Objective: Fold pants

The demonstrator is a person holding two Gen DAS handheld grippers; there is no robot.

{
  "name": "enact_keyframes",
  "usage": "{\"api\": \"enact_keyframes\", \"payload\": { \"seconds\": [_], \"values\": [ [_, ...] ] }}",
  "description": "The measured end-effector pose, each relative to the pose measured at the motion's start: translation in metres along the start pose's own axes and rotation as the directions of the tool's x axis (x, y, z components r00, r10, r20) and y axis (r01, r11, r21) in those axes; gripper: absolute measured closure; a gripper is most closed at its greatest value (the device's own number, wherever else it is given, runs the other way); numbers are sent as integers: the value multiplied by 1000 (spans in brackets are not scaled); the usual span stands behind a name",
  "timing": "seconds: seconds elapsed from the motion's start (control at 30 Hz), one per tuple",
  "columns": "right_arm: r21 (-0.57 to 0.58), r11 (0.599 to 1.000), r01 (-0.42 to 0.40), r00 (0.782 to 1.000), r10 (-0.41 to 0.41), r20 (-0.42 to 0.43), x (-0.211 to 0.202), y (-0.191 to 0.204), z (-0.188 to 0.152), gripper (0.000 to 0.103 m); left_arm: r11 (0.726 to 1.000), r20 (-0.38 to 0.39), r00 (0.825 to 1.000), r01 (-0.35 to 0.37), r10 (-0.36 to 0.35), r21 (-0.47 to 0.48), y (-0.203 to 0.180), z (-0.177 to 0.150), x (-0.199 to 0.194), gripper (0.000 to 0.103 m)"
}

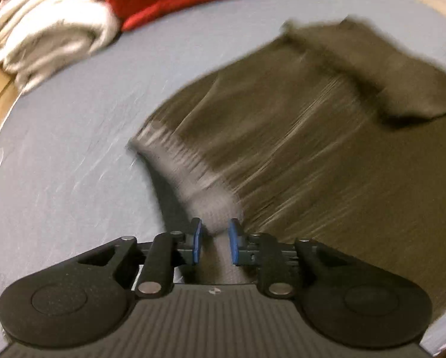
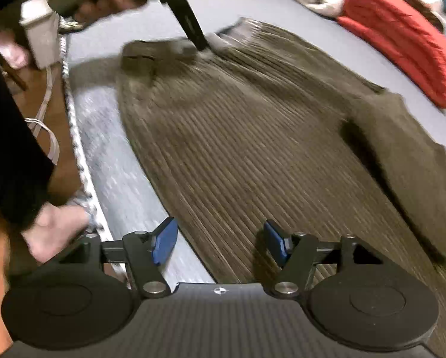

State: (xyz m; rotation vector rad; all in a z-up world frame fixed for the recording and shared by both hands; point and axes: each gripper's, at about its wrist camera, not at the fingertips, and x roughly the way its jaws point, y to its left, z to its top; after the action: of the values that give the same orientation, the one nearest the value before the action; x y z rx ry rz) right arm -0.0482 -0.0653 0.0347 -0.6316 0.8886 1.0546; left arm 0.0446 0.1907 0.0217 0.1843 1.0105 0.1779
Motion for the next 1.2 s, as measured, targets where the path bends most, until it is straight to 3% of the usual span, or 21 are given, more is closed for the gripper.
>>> {"api": "enact_keyframes", "payload": {
  "seconds": [0.2,0.3,0.4,0.47,0.57,0.6,0.63,0.7,0.77,0.83,0.93,1.07,1.2],
  "values": [
    [118,991,64,995,-71,63,-38,-24,-20,37,981,133,987,113,-92,-157,-24,41,-62,74],
    [179,976,121,977,-149,152,-65,-52,-14,39,961,215,971,156,-106,-230,-36,72,-94,74],
    [294,930,220,915,-301,268,-99,-94,-6,54,952,293,949,193,-119,-238,-56,100,-120,74],
    [421,875,239,873,-384,301,-118,-129,-3,76,955,346,929,211,-131,-207,-73,110,-128,74],
    [601,766,229,820,-484,305,-134,-179,-6,77,971,408,904,200,-130,-134,-101,113,-121,74],
    [642,734,222,811,-504,297,-137,-194,-9,77,975,421,898,192,-128,-114,-110,110,-113,74],
    [674,707,214,808,-516,284,-134,-207,-12,76,980,409,904,176,-124,-92,-118,109,-98,74],
    [716,669,201,822,-513,248,-121,-231,-16,72,978,304,944,172,-130,-117,-128,109,-70,74],
    [750,630,204,839,-507,197,-102,-252,-21,56,948,261,940,270,-221,-168,-125,114,-50,74],
    [770,603,207,859,-488,152,-77,-266,-22,50,933,225,939,304,-260,-190,-123,124,-38,74],
    [778,578,246,880,-470,71,-34,-285,-23,40,948,241,941,280,-239,-154,-124,137,-31,71],
    [782,557,279,906,-423,-22,10,-307,-22,37,937,218,939,305,-266,-169,-118,147,-12,68],
    [778,570,265,935,-348,-64,43,-314,-23,29,936,194,945,301,-265,-185,-107,144,5,68]
  ]
}}
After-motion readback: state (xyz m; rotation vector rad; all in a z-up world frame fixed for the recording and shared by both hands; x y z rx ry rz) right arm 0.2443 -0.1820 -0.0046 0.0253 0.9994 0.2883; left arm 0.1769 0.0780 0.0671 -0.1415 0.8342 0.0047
